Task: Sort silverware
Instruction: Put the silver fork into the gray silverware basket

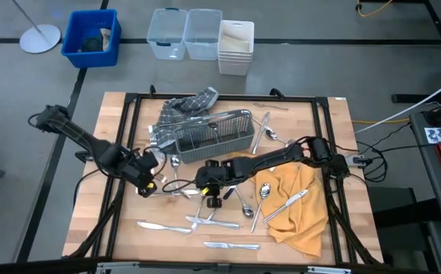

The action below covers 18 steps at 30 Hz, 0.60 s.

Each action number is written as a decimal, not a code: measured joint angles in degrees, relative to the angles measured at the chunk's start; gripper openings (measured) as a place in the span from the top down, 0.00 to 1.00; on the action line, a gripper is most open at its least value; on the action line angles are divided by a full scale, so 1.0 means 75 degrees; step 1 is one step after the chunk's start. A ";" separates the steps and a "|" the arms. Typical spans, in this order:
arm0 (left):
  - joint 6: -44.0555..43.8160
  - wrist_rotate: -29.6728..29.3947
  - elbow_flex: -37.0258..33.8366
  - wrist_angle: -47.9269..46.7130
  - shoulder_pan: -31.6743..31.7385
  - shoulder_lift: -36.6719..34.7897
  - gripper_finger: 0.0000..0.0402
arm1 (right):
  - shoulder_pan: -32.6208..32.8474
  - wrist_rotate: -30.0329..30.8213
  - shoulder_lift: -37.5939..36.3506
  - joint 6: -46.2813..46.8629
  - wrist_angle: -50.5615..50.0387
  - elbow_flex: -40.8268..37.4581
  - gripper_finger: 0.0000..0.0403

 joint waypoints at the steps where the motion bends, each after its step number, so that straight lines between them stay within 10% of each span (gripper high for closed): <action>1: 0.0018 -0.0112 0.0150 -0.0113 0.0000 -0.0030 1.00 | -0.0002 0.0049 -0.0035 0.0003 -0.0111 -0.0003 0.76; 18: 0.1679 -0.2147 0.2108 -0.0423 0.0580 -0.0184 1.00 | -0.0002 0.1620 -0.1041 0.0021 -0.2704 0.0005 0.76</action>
